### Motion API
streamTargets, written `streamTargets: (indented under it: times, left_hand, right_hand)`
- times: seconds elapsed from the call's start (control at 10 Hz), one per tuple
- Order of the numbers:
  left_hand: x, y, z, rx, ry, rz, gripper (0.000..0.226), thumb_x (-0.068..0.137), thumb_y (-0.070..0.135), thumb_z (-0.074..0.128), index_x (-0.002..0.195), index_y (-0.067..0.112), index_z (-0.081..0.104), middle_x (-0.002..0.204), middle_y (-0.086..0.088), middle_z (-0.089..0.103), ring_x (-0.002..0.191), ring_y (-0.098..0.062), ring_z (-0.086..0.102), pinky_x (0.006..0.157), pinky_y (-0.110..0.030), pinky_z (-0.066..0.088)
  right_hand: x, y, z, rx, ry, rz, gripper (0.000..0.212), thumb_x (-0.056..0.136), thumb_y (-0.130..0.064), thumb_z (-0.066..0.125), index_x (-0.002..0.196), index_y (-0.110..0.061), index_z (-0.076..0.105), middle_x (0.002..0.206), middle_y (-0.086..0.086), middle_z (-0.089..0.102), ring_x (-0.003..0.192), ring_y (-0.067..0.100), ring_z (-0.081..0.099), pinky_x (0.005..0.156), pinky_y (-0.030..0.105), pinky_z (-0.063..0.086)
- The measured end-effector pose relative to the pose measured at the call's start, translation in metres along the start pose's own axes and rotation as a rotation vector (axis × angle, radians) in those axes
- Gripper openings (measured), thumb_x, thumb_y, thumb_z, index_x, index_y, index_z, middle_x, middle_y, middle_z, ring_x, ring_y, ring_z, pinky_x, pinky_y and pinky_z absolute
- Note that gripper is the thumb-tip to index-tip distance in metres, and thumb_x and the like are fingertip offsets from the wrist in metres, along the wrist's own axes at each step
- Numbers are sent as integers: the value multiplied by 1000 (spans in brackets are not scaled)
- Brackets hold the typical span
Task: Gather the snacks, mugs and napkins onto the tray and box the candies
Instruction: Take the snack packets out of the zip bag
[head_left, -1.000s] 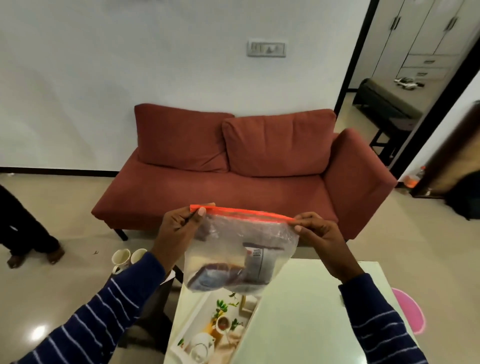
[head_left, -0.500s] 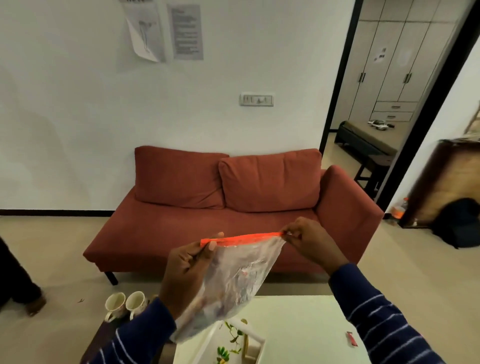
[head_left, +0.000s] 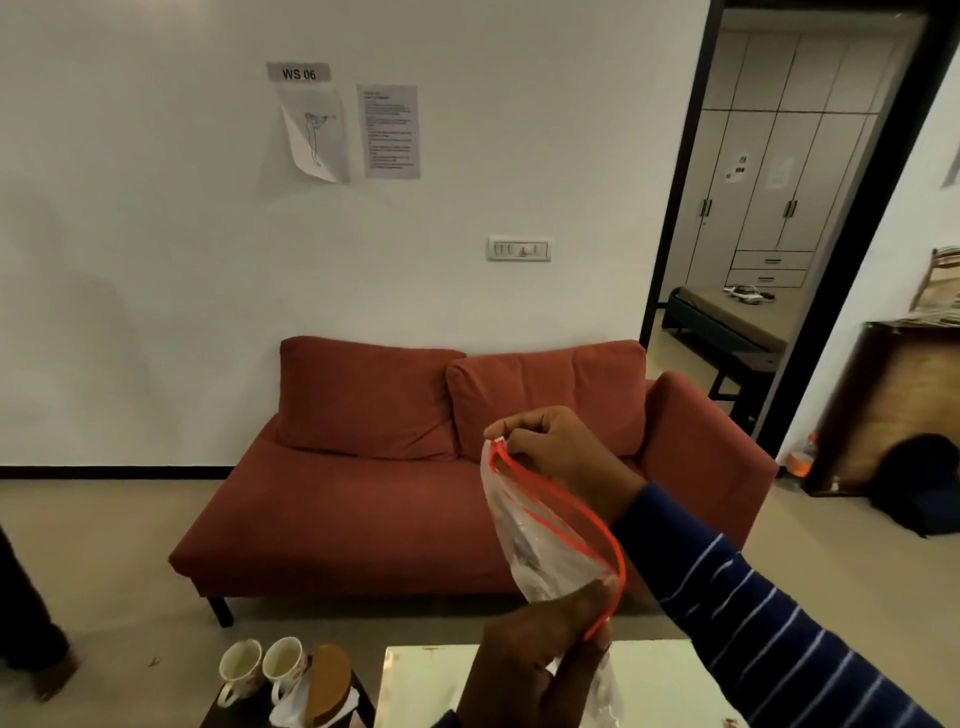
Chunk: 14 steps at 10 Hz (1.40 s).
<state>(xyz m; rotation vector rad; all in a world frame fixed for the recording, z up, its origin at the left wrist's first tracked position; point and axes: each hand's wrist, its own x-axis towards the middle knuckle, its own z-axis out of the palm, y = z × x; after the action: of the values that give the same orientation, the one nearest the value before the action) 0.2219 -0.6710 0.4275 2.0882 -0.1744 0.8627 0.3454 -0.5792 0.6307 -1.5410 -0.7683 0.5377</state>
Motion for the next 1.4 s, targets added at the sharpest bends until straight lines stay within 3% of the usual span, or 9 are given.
streamTargets:
  times: [0.1,0.2,0.3,0.5,0.6,0.7,0.9,1.0,1.4]
  left_hand:
    - [-4,-33,-46,14,-3,16,25,94,45,64,118,42,69,95,30,73,74,7,71,65,-8,52]
    - [18,-48,-102,93,119,141,24,94,48,63,116,43,68,92,31,72,71,6,70,62,-8,51]
    - [89,-28,-178,2,-105,151,37,89,60,63,125,54,59,99,46,64,80,13,69,71,-1,49]
    - [175,-7,-236,73,346,104,18,93,39,65,108,30,69,88,14,71,72,-3,68,58,-18,57]
    - [213,-10,-245,70,256,-17,30,90,28,69,119,19,70,114,8,71,100,-1,68,83,-18,57]
    - [232,-9,-248,-76,128,-39,27,89,20,71,115,19,72,106,9,76,96,-5,72,80,-21,59]
    - [243,-8,-228,-416,238,-137,38,79,20,75,113,2,73,96,-5,79,86,-18,77,66,-20,59]
    - [248,-9,-218,-442,287,-128,37,77,18,77,111,5,73,99,-6,79,90,-20,76,69,-22,60]
    - [247,9,-193,-221,458,-6,15,85,18,73,99,12,77,83,4,78,77,-10,75,65,-22,61]
  right_hand:
    - [-1,-10,1,86,-47,44,18,87,-15,72,92,1,78,78,13,72,67,16,68,69,29,60]
    - [0,-19,0,-185,-24,-36,7,88,-10,75,93,-7,80,79,12,75,71,17,66,76,30,61]
    - [0,-25,-6,-242,-49,-98,11,89,-2,71,98,-3,77,91,18,76,77,19,67,76,29,61]
    - [-3,-49,-30,-371,-147,-272,29,88,1,70,112,-2,55,97,29,69,84,28,69,85,46,57]
    - [3,-66,-38,-451,-160,-397,31,89,-4,71,111,-7,49,88,18,74,81,29,72,78,41,59]
    - [12,-73,-41,-469,-140,-460,29,90,-4,71,109,-7,49,87,17,76,81,34,72,74,45,58]
    - [26,-80,-52,-442,-80,-506,27,89,-6,74,103,-8,50,87,16,78,83,33,74,81,48,59]
    - [29,-85,-62,-444,-53,-525,29,86,-6,76,100,-13,51,89,10,79,82,19,77,76,32,61]
    - [20,-92,-88,-386,-65,-490,33,86,-14,78,86,-17,45,84,6,79,69,27,74,57,27,52]
